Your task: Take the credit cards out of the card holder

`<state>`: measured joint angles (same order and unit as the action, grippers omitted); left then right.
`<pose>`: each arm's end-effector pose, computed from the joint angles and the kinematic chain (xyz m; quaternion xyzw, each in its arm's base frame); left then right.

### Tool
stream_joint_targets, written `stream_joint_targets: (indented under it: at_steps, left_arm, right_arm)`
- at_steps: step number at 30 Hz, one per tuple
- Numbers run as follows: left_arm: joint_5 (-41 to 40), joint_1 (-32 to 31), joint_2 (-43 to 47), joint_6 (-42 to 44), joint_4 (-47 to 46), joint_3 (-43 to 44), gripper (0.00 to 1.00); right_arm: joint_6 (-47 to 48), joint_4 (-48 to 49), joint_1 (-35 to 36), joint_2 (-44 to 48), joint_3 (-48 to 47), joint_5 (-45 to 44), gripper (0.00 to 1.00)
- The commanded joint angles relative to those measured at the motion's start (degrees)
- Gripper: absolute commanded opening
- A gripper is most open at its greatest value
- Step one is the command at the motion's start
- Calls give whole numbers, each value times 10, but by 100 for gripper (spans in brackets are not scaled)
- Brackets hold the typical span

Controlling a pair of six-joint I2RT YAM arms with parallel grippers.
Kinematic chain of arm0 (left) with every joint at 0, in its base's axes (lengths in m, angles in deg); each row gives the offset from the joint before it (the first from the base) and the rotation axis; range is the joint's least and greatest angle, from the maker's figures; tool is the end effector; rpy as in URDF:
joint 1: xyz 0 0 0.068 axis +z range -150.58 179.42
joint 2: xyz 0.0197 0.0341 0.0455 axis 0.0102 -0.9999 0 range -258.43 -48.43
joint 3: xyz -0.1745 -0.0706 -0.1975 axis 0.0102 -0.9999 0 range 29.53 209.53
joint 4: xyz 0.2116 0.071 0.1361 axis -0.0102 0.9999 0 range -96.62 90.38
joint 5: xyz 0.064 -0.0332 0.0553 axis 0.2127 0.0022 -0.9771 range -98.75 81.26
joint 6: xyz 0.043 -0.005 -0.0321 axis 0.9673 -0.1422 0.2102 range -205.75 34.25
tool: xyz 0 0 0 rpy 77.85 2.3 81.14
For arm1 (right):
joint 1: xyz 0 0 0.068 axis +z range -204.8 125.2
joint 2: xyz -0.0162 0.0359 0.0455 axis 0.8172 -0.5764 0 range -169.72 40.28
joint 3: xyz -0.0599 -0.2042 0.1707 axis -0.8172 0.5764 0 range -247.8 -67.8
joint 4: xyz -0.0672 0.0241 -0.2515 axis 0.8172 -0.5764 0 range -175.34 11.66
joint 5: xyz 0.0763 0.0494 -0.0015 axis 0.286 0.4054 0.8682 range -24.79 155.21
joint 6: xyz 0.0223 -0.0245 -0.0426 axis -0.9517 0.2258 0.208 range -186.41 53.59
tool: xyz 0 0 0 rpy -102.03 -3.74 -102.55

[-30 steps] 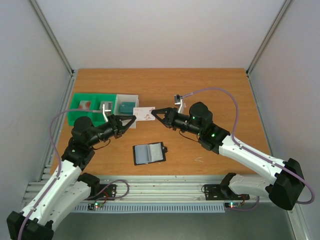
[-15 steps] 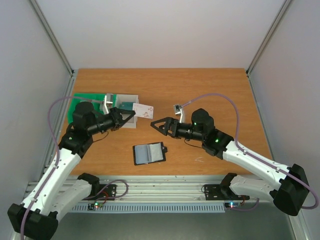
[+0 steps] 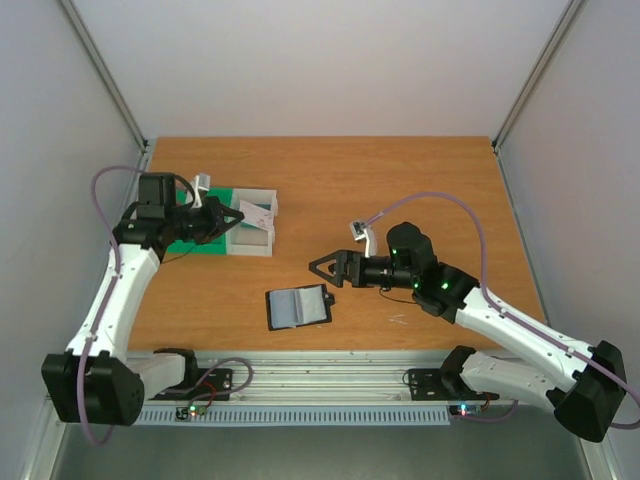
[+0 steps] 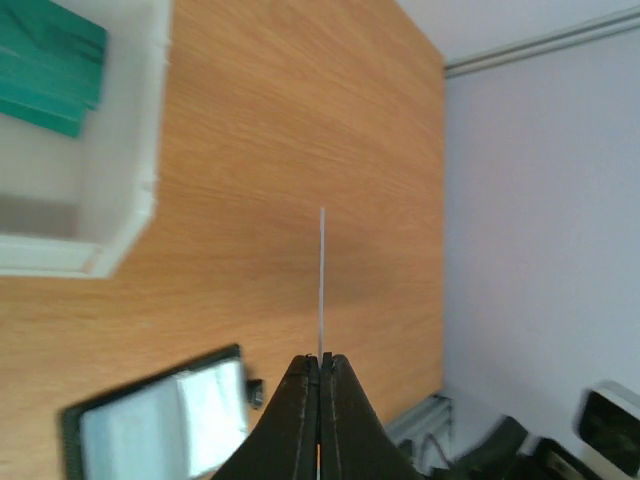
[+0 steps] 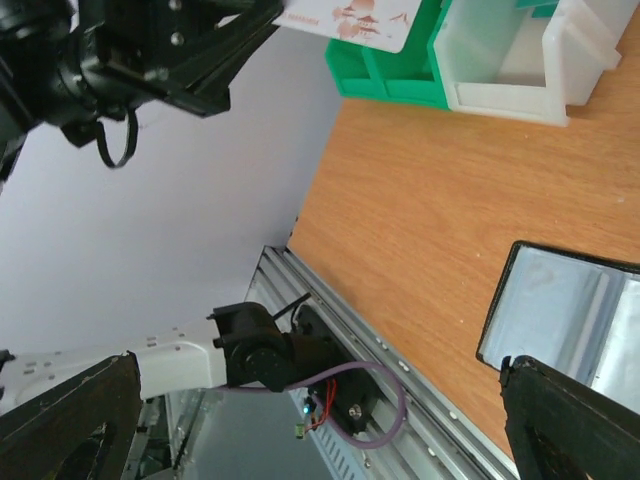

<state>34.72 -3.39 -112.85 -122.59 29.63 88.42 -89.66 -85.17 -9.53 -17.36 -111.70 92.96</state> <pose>0.2286 -0.0356 0.3213 -0.1035 0.8551 -0.4466 0.2424 0.1498 0.1749 0.2995 -0.2864 0.7573 0.4742 0.3459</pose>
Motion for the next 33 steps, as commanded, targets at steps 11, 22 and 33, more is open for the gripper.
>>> stream_joint_targets:
  at_steps: [11, 22, 33]
  left_arm:
    - [-146, 121, -137, 181, 101, 104, 0]
    - [-158, 153, -240, 211, 90, 200, 0]
    - [-202, 154, -348, 246, 118, 285, 1]
  right_arm:
    - [84, -146, -5, 44, -62, -42, 98]
    - [90, -163, -6, 47, -68, -69, 98]
    - [92, -178, -10, 36, -76, -83, 98]
